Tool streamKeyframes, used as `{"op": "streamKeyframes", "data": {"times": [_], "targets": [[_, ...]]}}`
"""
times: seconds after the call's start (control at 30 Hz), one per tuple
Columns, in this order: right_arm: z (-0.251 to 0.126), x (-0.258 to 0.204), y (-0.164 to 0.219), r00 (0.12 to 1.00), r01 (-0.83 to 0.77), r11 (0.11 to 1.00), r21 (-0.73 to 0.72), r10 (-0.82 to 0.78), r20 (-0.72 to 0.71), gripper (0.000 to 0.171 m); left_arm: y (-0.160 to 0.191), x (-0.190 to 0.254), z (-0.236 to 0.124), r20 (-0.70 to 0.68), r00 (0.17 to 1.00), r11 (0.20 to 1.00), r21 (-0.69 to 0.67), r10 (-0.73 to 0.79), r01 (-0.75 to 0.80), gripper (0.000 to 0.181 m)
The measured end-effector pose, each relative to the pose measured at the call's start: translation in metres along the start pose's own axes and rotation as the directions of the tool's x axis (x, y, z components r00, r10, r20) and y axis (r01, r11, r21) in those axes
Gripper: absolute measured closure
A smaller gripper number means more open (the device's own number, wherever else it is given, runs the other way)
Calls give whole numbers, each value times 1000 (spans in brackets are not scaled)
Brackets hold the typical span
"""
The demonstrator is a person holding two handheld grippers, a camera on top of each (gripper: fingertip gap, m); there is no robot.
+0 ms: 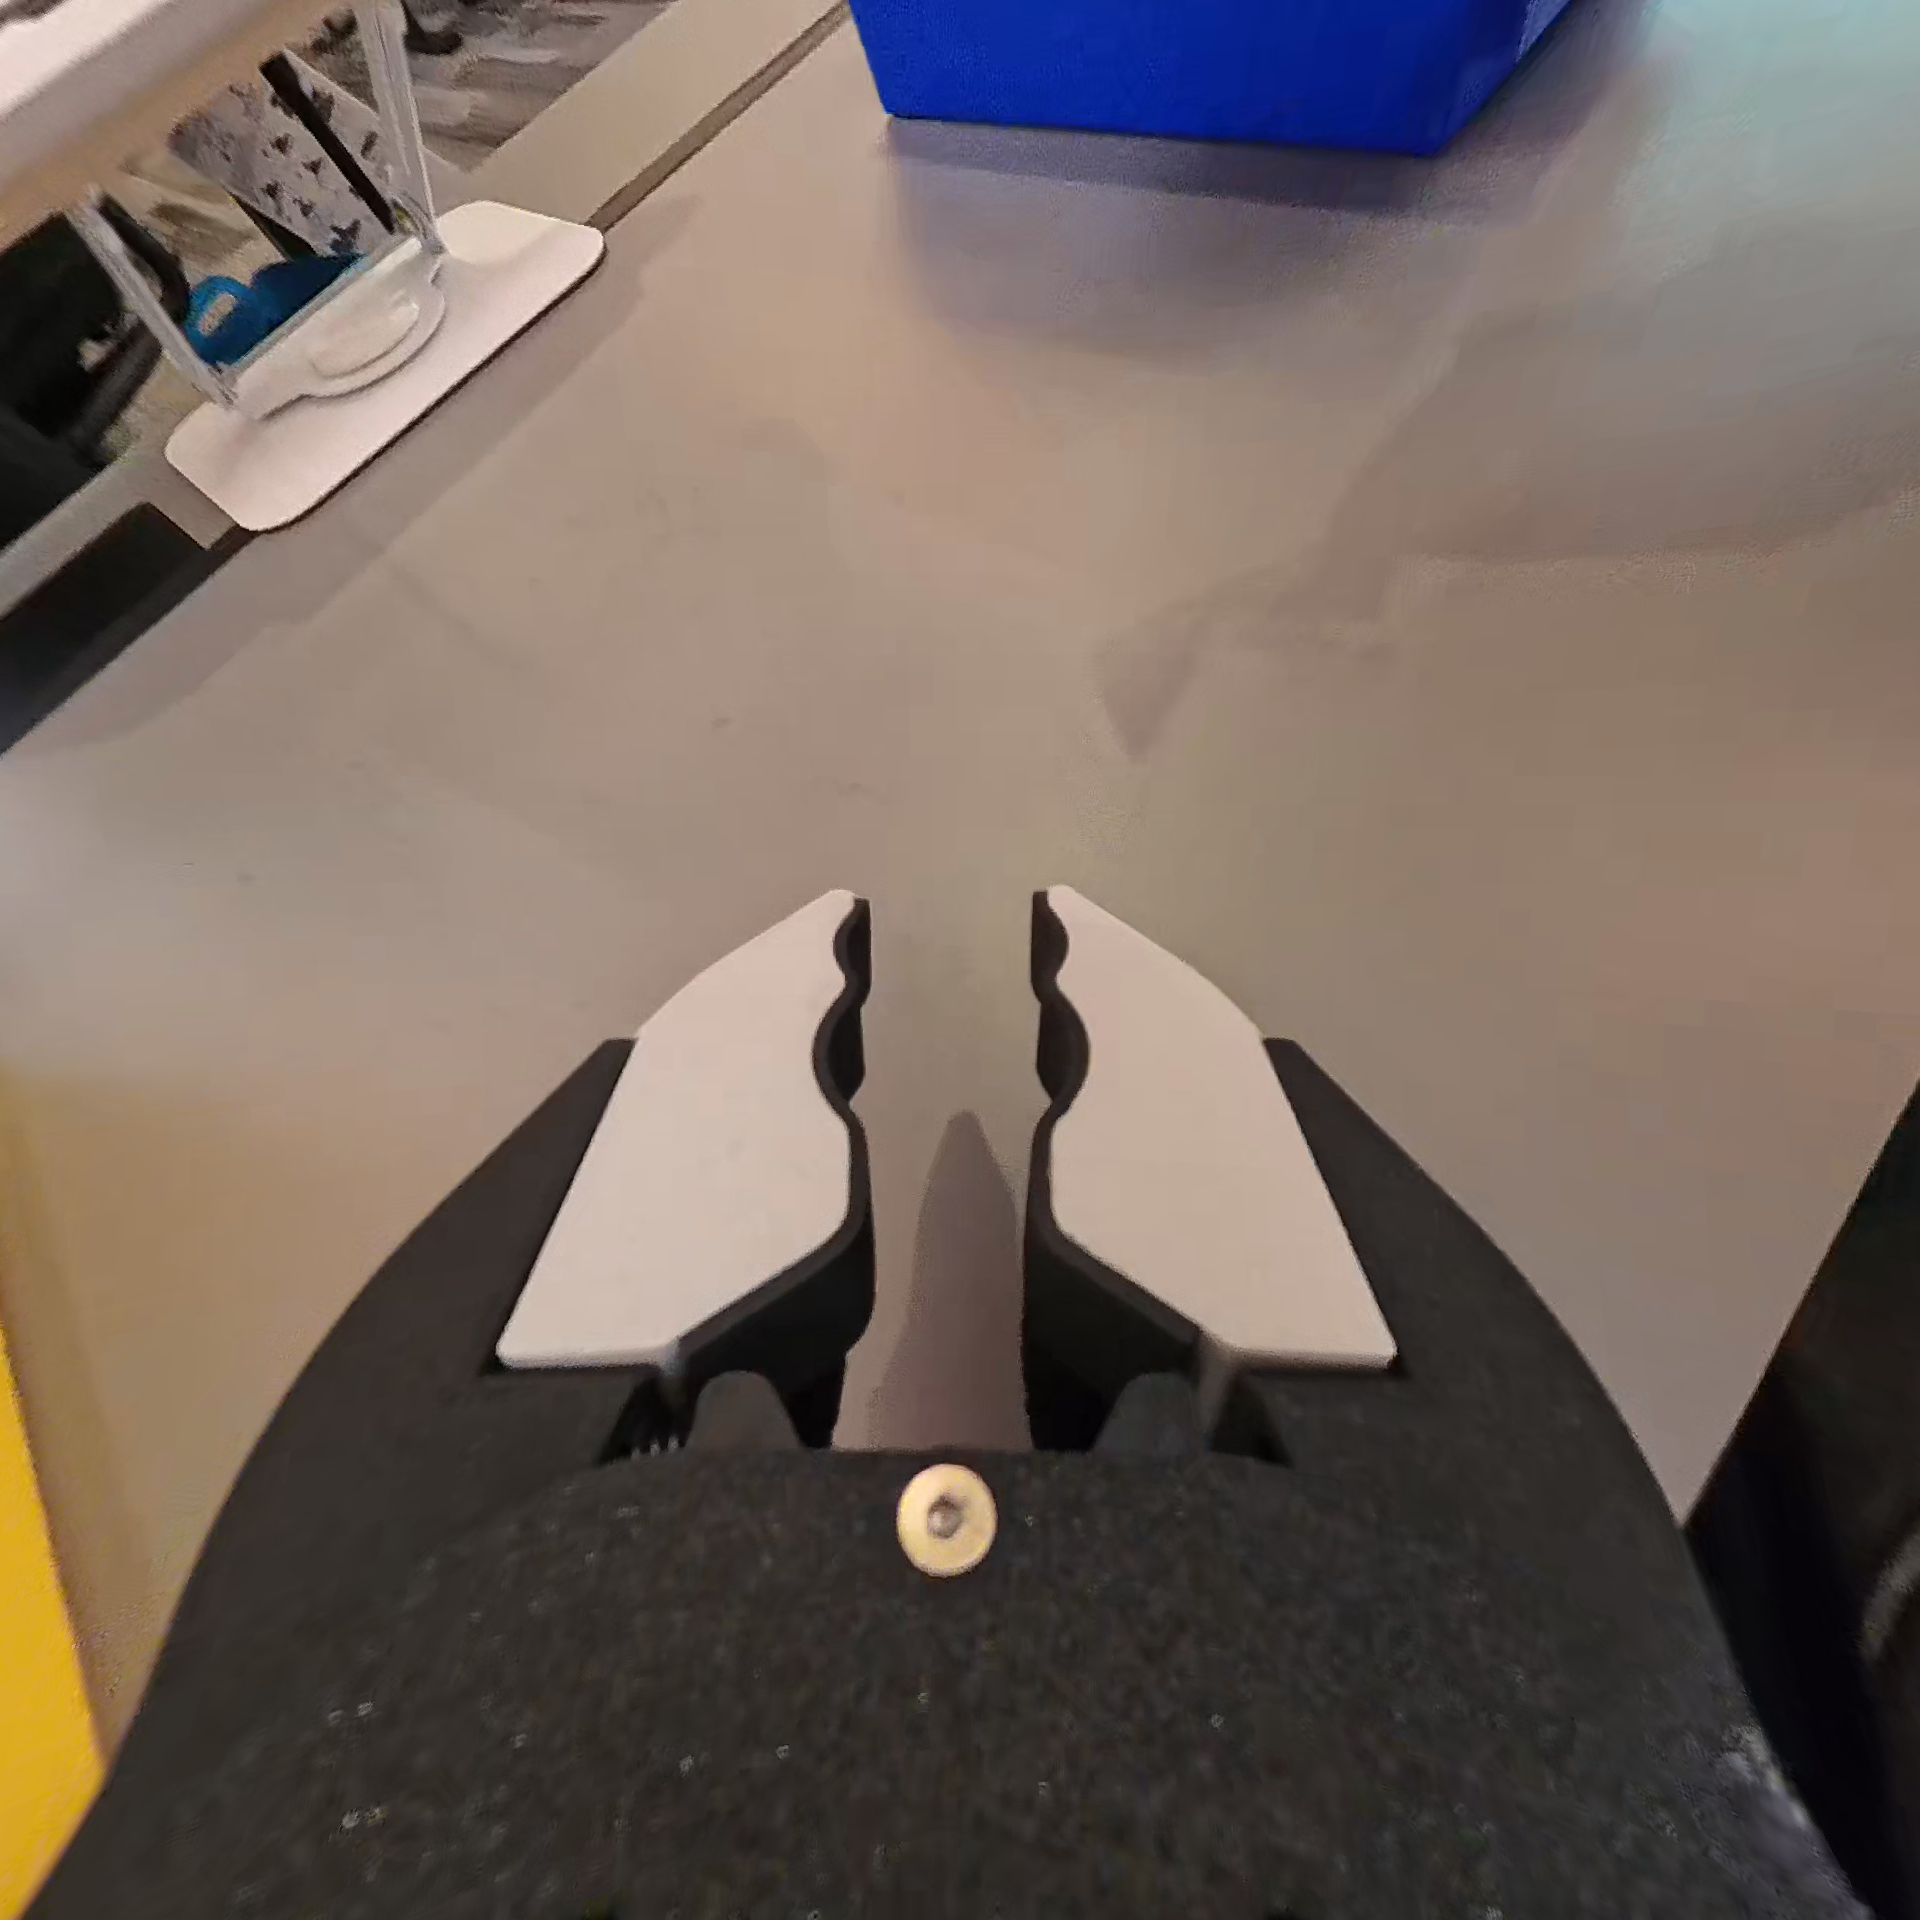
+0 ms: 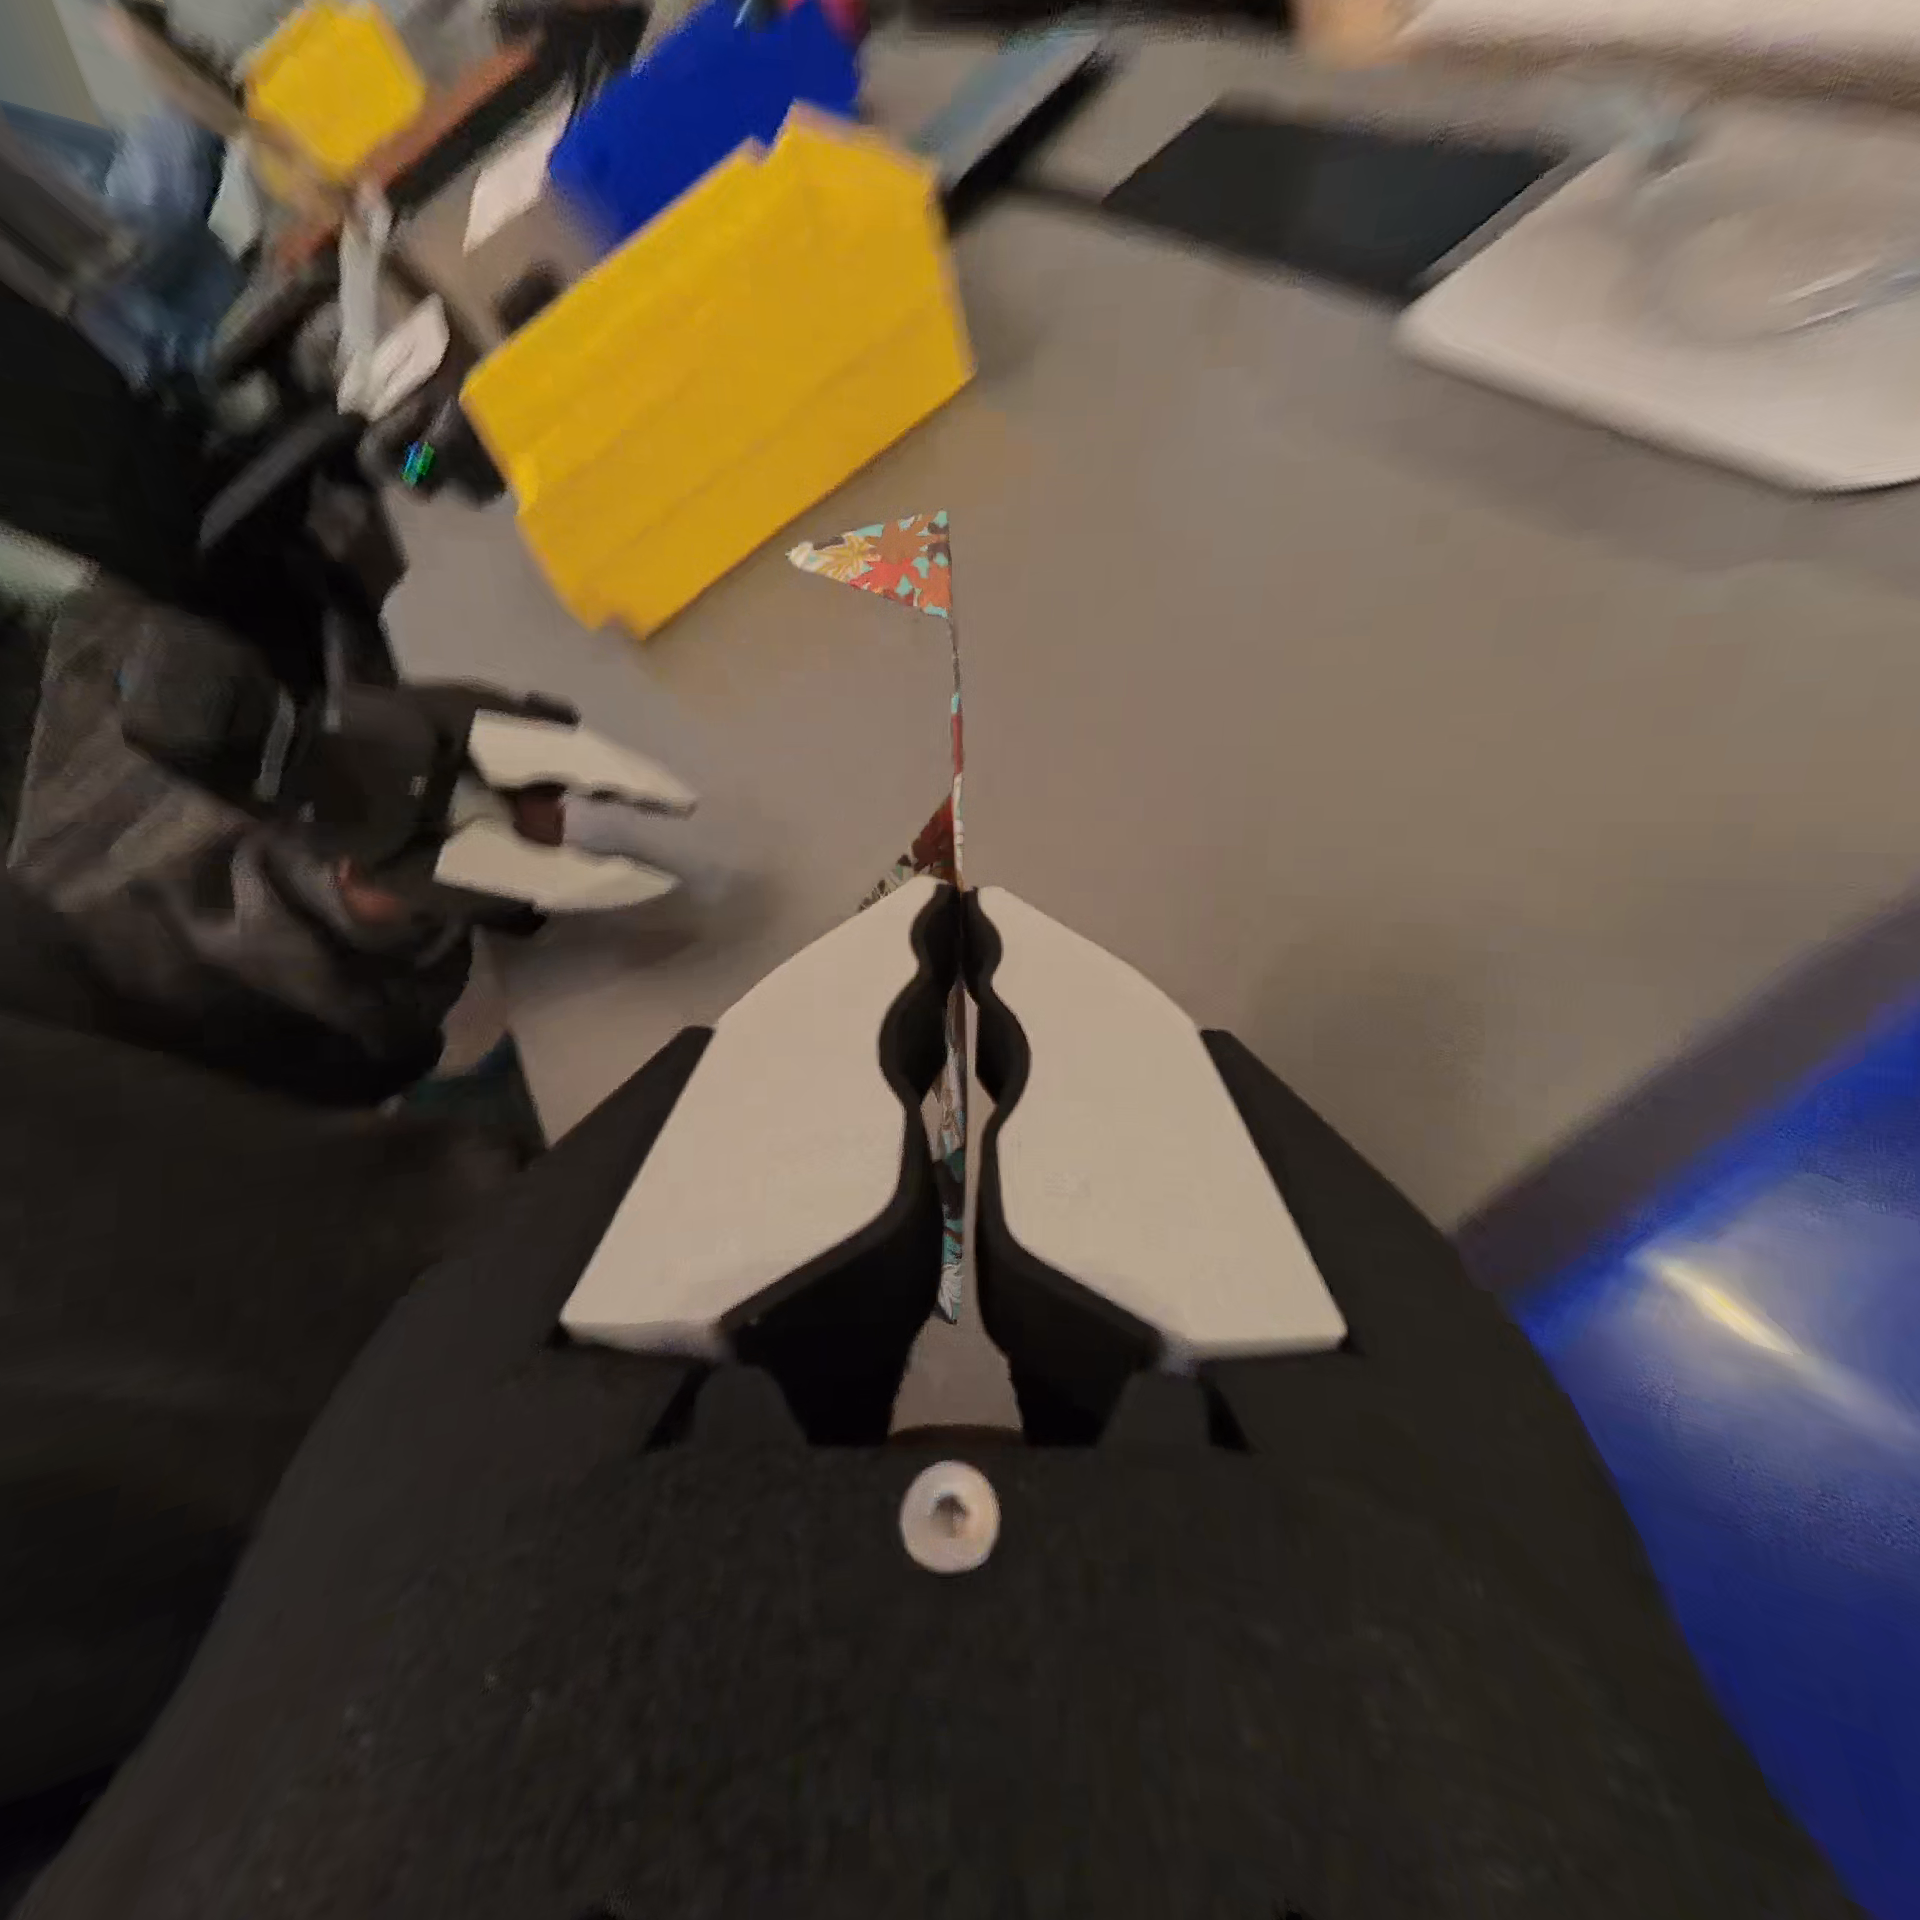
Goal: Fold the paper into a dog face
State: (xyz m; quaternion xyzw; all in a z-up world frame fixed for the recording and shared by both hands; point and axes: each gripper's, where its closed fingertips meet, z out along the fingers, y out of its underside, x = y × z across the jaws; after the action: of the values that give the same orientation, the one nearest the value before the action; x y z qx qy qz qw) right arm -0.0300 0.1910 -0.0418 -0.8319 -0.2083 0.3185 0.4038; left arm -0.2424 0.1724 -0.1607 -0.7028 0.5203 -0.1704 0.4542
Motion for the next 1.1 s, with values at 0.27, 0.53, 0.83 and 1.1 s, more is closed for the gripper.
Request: {"op": "streamKeyframes", "data": {"times": [0.27,0.53,0.83,1.1], "targets": [[-101,194,5,840,-296,942,157,335,-427,171,4,1,4,-22,999,999,-24,-47,47,152],[-46,276,50,693,-514,851,113,489,-529,171,6,8,9,-36,999,998,-52,-34,32,152],[-61,308,83,675,-455,879,-140,238,-698,162,20,-1,4,-22,998,996,-73,-61,59,152],[-66,318,89,639,-357,885,-298,-1,-769,149,19,0,6,-19,998,996,-67,-54,53,151]]}}
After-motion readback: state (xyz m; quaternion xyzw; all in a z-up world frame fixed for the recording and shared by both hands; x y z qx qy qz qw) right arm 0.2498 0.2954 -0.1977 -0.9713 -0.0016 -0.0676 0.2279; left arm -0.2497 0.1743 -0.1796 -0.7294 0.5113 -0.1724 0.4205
